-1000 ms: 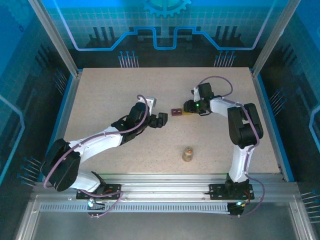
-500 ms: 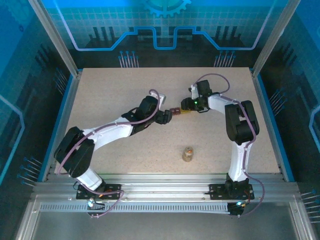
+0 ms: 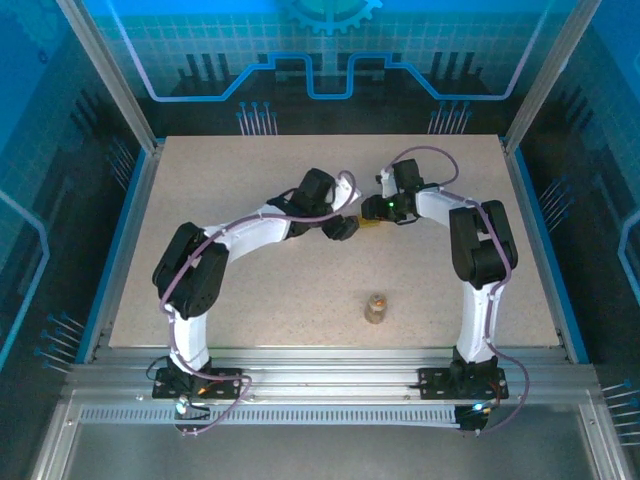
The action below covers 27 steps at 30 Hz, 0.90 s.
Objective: Sort the pills into containers
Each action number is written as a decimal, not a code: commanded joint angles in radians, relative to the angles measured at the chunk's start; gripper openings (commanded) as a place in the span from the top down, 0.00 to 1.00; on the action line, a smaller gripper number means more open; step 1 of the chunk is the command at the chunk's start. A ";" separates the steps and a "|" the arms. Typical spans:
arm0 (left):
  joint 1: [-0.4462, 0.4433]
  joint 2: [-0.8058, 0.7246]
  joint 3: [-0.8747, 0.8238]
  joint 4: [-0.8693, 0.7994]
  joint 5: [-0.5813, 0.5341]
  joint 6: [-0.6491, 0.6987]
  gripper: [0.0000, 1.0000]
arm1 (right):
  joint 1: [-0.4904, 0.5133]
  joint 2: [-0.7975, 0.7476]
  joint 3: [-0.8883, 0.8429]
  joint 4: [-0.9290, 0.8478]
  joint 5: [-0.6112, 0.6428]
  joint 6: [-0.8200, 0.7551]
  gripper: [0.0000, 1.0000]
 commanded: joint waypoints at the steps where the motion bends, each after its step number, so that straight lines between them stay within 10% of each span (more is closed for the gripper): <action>1: 0.062 0.053 0.070 -0.085 0.151 0.109 0.29 | -0.009 0.053 0.054 -0.101 -0.036 -0.041 0.51; 9: 0.081 0.115 0.150 -0.202 0.140 0.419 0.33 | -0.010 0.075 0.086 -0.138 -0.045 -0.045 0.51; 27: 0.070 0.275 0.357 -0.404 0.067 0.523 0.31 | -0.025 -0.010 -0.019 -0.037 -0.126 0.052 0.45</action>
